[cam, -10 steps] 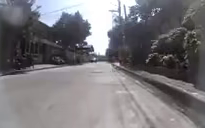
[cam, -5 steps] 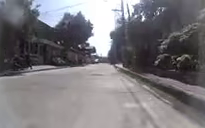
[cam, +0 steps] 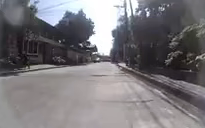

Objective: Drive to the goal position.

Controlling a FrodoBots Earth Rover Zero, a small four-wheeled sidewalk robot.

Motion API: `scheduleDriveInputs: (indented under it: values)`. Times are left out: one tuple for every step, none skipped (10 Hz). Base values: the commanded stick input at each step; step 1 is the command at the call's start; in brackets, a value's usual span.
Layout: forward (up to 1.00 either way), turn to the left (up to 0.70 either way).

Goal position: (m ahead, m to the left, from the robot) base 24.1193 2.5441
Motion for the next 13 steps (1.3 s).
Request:
scheduleDriveInputs:
  values:
    - [1.00,-0.40]
    - [1.00,-0.18]
    - [1.00,0.00]
    - [1.00,0.00]
    - [1.00,0.00]
    - [1.00,0.00]
    - [1.00,0.00]
    - [1.00,0.00]
    - [1.00,0.00]
    - [1.00,0.00]
    - [1.00,0.00]
    - [1.00,0.00]
    - [1.00,0.00]
